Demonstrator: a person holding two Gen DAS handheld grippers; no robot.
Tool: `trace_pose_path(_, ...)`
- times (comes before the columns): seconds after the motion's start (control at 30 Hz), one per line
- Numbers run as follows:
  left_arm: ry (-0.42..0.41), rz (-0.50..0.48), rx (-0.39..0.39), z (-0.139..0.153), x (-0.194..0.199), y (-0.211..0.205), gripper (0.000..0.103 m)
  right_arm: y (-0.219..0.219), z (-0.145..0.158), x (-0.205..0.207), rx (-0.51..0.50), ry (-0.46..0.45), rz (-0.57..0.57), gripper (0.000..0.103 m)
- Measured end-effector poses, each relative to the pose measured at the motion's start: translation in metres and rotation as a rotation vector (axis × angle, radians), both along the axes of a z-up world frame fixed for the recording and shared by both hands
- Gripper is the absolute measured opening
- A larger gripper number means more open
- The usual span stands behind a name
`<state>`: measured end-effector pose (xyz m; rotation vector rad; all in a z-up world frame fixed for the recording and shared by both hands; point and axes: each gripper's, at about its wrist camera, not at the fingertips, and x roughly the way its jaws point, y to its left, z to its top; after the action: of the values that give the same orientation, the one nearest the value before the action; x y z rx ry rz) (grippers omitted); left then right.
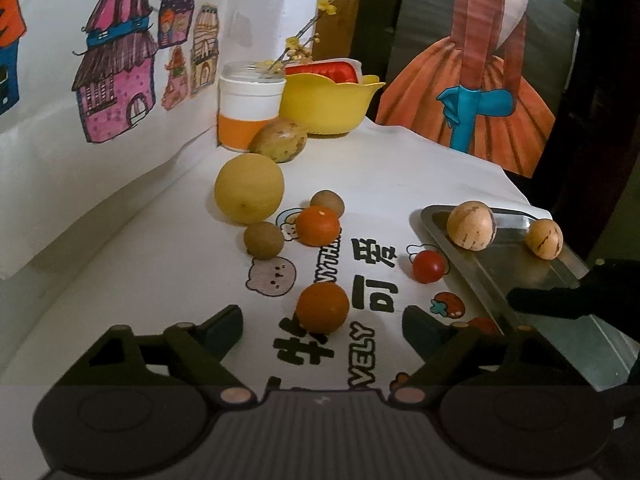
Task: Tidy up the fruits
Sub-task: 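Grasp a small orange fruit with the left tool while the right tool grasps a red cherry tomato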
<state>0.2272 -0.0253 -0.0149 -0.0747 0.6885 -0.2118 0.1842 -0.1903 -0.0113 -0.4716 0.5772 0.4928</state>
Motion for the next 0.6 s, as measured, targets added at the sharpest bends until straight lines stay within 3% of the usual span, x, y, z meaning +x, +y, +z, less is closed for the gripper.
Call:
trace_pose_path(0.07,-0.004,-0.002,0.002,0.000,0.000,-0.001,0.080,0.001,-0.001,0.000,-0.010,0.003,0.006,0.048)
trace_pose_path(0.6,-0.016,0.004,0.024,-0.001,0.003,-0.004,0.031,0.011,-0.005,0.001,-0.119,-0.042,0.046,0.025)
